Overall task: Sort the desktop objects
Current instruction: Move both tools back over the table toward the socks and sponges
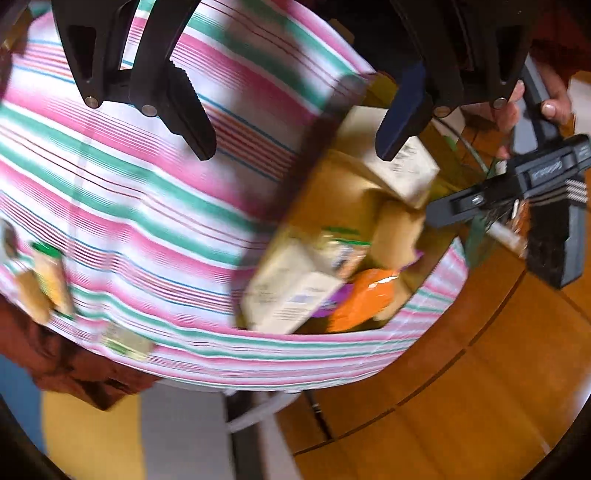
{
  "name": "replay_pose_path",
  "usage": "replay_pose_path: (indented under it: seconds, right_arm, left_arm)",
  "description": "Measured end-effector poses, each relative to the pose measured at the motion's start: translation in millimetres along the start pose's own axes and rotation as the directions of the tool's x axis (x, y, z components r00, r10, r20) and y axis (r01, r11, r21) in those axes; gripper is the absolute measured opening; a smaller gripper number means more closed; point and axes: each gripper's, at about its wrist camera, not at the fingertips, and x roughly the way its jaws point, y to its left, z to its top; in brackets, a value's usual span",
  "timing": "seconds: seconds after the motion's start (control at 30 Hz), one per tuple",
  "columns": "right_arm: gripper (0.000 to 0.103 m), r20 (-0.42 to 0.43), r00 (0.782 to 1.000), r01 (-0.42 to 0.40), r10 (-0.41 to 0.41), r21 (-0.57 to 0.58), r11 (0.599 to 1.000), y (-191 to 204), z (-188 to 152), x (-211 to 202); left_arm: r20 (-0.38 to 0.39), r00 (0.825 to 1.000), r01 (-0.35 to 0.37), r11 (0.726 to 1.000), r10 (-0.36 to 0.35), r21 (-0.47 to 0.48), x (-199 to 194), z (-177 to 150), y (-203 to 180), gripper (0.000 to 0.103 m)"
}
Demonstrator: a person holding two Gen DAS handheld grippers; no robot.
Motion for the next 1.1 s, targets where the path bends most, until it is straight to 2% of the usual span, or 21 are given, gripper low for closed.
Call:
replay_pose_path:
  seconds: [0.27, 0.37, 0.5, 0.63, 0.73, 0.77, 0.8, 0.83, 0.9, 0.93, 0.97, 1.0, 1.03, 1.1]
  right_arm:
    - [0.092, 0.048, 0.994, 0.087, -0.097, 0.175, 0.981, -69, -24, -41]
    - [0.092, 0.065, 0.984, 0.143, -0.168, 0.289, 0.947, -98, -39, -66]
    - [0.093, 0.032, 0.950, 0.270, -0.310, 0.416, 0.869, -144, -59, -109]
    - [0.103, -0.062, 0.894, 0.402, -0.443, 0.547, 0.734, -194, -81, -153]
    - [0.103, -0.146, 0.869, 0.461, -0.473, 0.585, 0.667, -225, -91, -167]
    - [0.103, -0.203, 0.859, 0.492, -0.470, 0.579, 0.650, -239, -93, -166]
    - [0.103, -0.243, 0.858, 0.503, -0.453, 0.577, 0.644, -247, -94, -163]
    - [0.103, -0.286, 0.868, 0.493, -0.406, 0.593, 0.636, -258, -98, -157]
    - [0.103, -0.323, 0.910, 0.413, -0.259, 0.667, 0.620, -273, -106, -142]
    - [0.103, -0.322, 0.932, 0.355, -0.168, 0.710, 0.609, -275, -108, -132]
    - [0.103, -0.306, 0.945, 0.311, -0.115, 0.737, 0.600, -273, -108, -125]
    - [0.103, -0.258, 0.965, 0.236, -0.052, 0.765, 0.600, -267, -104, -118]
    - [0.103, -0.214, 0.977, 0.177, -0.012, 0.770, 0.613, -258, -95, -111]
    - [0.103, -0.118, 0.993, 0.078, 0.009, 0.715, 0.695, -232, -69, -108]
  left_arm:
    - [-0.048, 0.998, 0.032, 0.997, -0.028, 0.074, 13, -6, -35, 0.070]
    - [-0.060, 0.997, 0.049, 0.994, -0.043, 0.098, 17, -8, -47, 0.070]
    - [-0.084, 0.994, 0.077, 0.990, -0.067, 0.116, 24, -11, -60, 0.070]
    - [-0.108, 0.991, 0.097, 0.987, -0.084, 0.128, 28, -16, -67, 0.070]
    - [-0.121, 0.989, 0.106, 0.986, -0.091, 0.128, 31, -19, -70, 0.070]
    - [-0.124, 0.988, 0.112, 0.986, -0.096, 0.127, 32, -20, -70, 0.070]
    - [-0.125, 0.987, 0.113, 0.986, -0.098, 0.125, 32, -20, -69, 0.070]
    - [-0.124, 0.987, 0.113, 0.986, -0.098, 0.123, 31, -21, -69, 0.070]
    - [-0.123, 0.987, 0.114, 0.987, -0.099, 0.115, 29, -22, -67, 0.070]
    - [-0.121, 0.987, 0.115, 0.988, -0.101, 0.108, 28, -22, -65, 0.070]
    - [-0.119, 0.988, 0.113, 0.988, -0.100, 0.104, 28, -23, -65, 0.070]
    - [-0.118, 0.988, 0.108, 0.989, -0.096, 0.099, 29, -23, -64, 0.070]
    - [-0.119, 0.988, 0.105, 0.990, -0.094, 0.093, 29, -23, -63, 0.070]
    - [-0.121, 0.988, 0.108, 0.991, -0.097, 0.085, 29, -24, -62, 0.070]
